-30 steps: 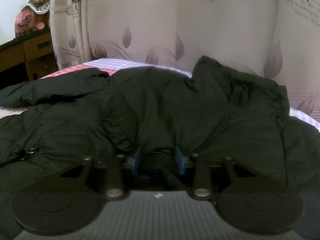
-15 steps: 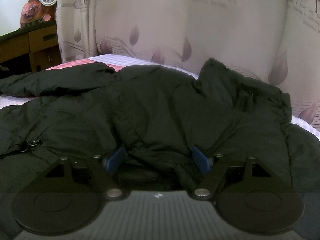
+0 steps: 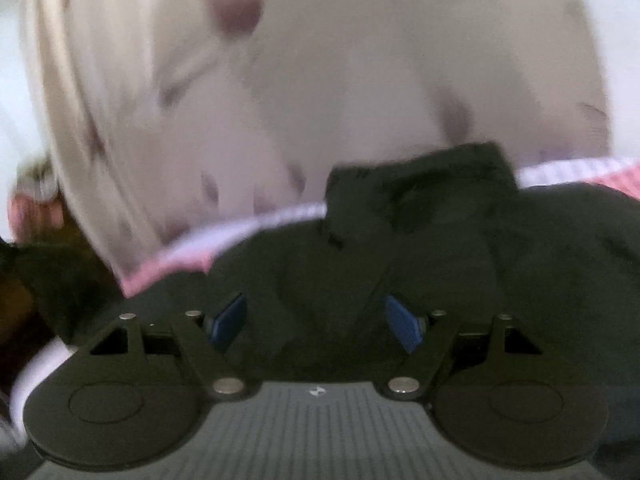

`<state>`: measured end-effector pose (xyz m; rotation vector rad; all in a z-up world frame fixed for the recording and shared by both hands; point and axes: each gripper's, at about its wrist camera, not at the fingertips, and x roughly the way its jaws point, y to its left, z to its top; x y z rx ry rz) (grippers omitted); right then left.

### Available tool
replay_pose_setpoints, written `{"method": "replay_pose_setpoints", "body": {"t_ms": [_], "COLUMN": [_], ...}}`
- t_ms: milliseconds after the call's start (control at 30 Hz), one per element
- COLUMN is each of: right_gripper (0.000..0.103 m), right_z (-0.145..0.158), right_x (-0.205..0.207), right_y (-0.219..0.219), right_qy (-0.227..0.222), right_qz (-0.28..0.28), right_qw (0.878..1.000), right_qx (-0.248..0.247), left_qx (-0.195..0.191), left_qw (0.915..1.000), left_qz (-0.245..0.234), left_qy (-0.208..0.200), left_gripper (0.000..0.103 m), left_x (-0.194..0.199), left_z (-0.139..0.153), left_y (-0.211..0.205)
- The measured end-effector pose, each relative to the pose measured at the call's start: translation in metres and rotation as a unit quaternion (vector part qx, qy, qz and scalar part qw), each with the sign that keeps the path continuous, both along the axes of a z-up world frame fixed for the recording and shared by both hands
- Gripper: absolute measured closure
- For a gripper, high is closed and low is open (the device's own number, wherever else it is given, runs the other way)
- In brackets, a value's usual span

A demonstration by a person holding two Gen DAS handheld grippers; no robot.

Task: Fold large clothes

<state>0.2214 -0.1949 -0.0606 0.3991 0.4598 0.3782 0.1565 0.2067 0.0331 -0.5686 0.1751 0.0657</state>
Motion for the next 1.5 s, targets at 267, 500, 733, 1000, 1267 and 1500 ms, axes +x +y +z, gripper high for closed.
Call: {"method": "replay_pose_setpoints", "body": {"t_ms": [267, 500, 733, 1000, 1267, 1500], "right_gripper": [0.025, 0.023, 0.023, 0.018, 0.061, 0.082], "right_z": [0.023, 0.000, -0.005, 0.014, -0.001, -0.016], "right_x": [-0.051, -0.076, -0.077, -0.046, 0.029, 0.048], "right_y": [-0.078, -0.131, -0.146, -0.133, -0.098, -0.037], "right_qy": [-0.033, -0.007, -0.001, 0.003, 0.080, 0.073], "right_qz": [-0.051, -0.101, -0.094, -0.060, -0.035, 0.021], "right_qw": [0.998, 0.993, 0.992, 0.994, 0.996, 0.991], "right_qx": [0.033, 0.061, 0.084, 0.086, 0.028, -0.111], "left_qx": [0.064, 0.116, 0.091, 0.063, 0.065, 0.015], "left_qw": [0.9780, 0.9403, 0.9419, 0.9697, 0.9809, 0.9903], "left_qz": [-0.197, -0.315, -0.313, -0.221, -0.123, -0.050], "left_qy": [-0.019, 0.057, 0.080, 0.082, 0.135, 0.129], "left_gripper": [0.096, 0.084, 0.001, 0.000, 0.003, 0.003], "left_x": [0.039, 0.070, 0.048, 0.033, 0.049, 0.038], "left_z": [0.010, -0.076, -0.121, -0.115, -0.142, -0.160], "left_y": [-0.185, -0.300, -0.295, -0.208, -0.133, -0.101]}}
